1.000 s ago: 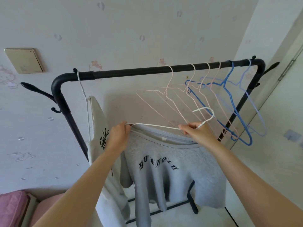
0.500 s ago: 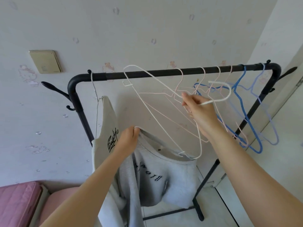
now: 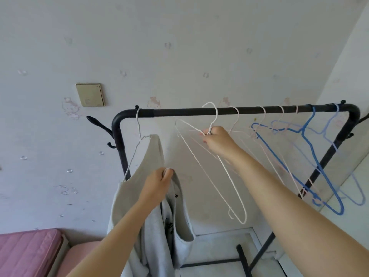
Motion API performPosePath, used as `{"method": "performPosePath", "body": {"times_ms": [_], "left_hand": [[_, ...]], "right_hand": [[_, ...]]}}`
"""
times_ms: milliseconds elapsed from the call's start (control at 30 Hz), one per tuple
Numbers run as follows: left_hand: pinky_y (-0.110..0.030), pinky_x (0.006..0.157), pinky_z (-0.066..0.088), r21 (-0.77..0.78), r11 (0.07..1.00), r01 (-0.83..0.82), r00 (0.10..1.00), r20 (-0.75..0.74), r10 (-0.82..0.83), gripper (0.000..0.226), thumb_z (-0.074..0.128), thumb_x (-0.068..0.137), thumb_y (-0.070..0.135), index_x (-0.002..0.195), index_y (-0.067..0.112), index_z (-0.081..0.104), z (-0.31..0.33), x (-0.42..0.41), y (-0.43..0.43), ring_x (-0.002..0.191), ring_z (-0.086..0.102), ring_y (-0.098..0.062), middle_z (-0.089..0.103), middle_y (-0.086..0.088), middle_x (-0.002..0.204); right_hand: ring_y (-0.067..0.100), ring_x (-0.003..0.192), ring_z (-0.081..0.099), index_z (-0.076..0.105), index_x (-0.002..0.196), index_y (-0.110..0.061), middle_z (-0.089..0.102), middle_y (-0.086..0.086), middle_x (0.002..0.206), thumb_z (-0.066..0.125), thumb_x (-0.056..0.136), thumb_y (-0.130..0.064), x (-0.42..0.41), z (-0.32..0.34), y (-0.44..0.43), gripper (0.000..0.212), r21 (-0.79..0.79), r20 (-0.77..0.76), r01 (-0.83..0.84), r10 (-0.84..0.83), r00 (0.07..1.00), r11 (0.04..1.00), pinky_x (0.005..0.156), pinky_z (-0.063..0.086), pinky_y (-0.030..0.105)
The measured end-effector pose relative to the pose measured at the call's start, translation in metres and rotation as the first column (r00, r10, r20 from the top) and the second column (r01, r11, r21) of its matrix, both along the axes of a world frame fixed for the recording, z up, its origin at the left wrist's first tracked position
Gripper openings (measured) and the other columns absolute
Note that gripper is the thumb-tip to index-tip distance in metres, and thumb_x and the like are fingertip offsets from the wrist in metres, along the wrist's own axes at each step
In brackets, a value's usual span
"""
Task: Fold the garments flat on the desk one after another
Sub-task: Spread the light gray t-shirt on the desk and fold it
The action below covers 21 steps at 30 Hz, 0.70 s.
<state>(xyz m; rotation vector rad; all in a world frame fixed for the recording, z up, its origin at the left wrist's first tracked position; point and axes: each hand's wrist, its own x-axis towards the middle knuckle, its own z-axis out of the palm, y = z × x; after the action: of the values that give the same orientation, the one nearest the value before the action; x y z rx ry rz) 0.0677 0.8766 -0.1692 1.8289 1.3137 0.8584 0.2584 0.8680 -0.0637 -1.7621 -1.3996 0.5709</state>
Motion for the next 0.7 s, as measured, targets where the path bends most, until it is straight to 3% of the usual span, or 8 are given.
{"method": "performPosePath", "body": {"times_ms": [67, 167, 333, 500, 600, 700], "left_hand": [[-0.026, 0.049, 0.021, 0.015, 1.000, -0.008, 1.000, 0.003, 0.008, 0.034, 0.043, 0.096, 0.031, 0.069, 0.016, 0.027, -0.001, -0.006, -0.002, 0.047, 0.022, -0.008, 0.024, 0.005, 0.056], [-0.024, 0.048, 0.022, 0.037, 0.999, -0.001, 1.000, 0.019, 0.000, 0.034, 0.044, 0.095, 0.033, 0.070, 0.015, 0.028, 0.001, -0.015, -0.003, 0.048, 0.024, -0.008, 0.026, 0.003, 0.058], [-0.025, 0.051, 0.024, 0.056, 0.998, 0.039, 0.999, -0.005, -0.039, 0.035, 0.045, 0.096, 0.034, 0.069, 0.016, 0.029, 0.006, -0.024, -0.007, 0.051, 0.027, -0.010, 0.029, 0.003, 0.058], [-0.024, 0.051, 0.025, 0.056, 0.994, 0.093, 0.996, 0.005, -0.093, 0.035, 0.045, 0.096, 0.032, 0.069, 0.015, 0.031, 0.010, -0.029, -0.007, 0.053, 0.028, -0.011, 0.031, 0.001, 0.061], [-0.026, 0.053, 0.026, 0.060, 0.981, 0.183, 0.982, 0.022, -0.185, 0.035, 0.047, 0.095, 0.031, 0.068, 0.015, 0.032, 0.013, -0.031, -0.009, 0.052, 0.028, -0.010, 0.031, 0.003, 0.059], [-0.024, 0.051, 0.024, 0.151, 0.903, 0.402, 0.916, -0.052, -0.399, 0.037, 0.049, 0.096, 0.028, 0.066, 0.016, 0.030, 0.015, -0.025, -0.020, 0.051, 0.026, -0.008, 0.027, 0.007, 0.056]], "right_hand": [[0.020, 0.052, 0.048, 0.048, 0.074, -0.008, 0.048, 0.002, 0.060, 0.041, 0.098, -0.014, -0.012, 0.007, 0.016, 0.026, 0.059, -0.026, -0.019, 0.020, 0.999, 0.998, 0.059, 0.042, 0.033], [0.023, 0.056, 0.066, 0.050, 0.097, -0.003, 0.061, 0.013, 0.090, 0.036, 0.101, -0.011, -0.028, 0.013, 0.041, 0.016, 0.080, -0.152, -0.023, 0.035, 0.988, 0.996, 0.059, 0.055, 0.025], [0.007, 0.031, 0.055, 0.046, 0.102, -0.002, 0.061, 0.023, 0.113, 0.039, 0.100, -0.005, -0.042, 0.005, 0.068, 0.008, 0.005, -0.200, 0.066, -0.064, 0.978, 0.998, 0.036, 0.041, 0.014], [0.009, 0.032, 0.056, 0.047, 0.105, -0.002, 0.063, 0.019, 0.107, 0.044, 0.099, -0.007, -0.037, -0.015, 0.075, 0.008, -0.101, -0.203, 0.134, -0.153, 0.967, 0.986, 0.039, 0.048, 0.019], [0.022, 0.052, 0.063, 0.051, 0.108, -0.001, 0.064, 0.019, 0.094, 0.043, 0.100, -0.011, -0.035, -0.028, 0.070, 0.015, -0.100, -0.234, 0.138, -0.158, 0.959, 0.985, 0.059, 0.059, 0.028], [0.022, 0.074, 0.067, 0.058, 0.114, -0.001, 0.068, 0.014, 0.095, 0.050, 0.097, -0.019, -0.026, -0.044, 0.053, 0.026, -0.029, -0.134, 0.103, -0.106, 0.985, 0.994, 0.083, 0.056, 0.037]]}}
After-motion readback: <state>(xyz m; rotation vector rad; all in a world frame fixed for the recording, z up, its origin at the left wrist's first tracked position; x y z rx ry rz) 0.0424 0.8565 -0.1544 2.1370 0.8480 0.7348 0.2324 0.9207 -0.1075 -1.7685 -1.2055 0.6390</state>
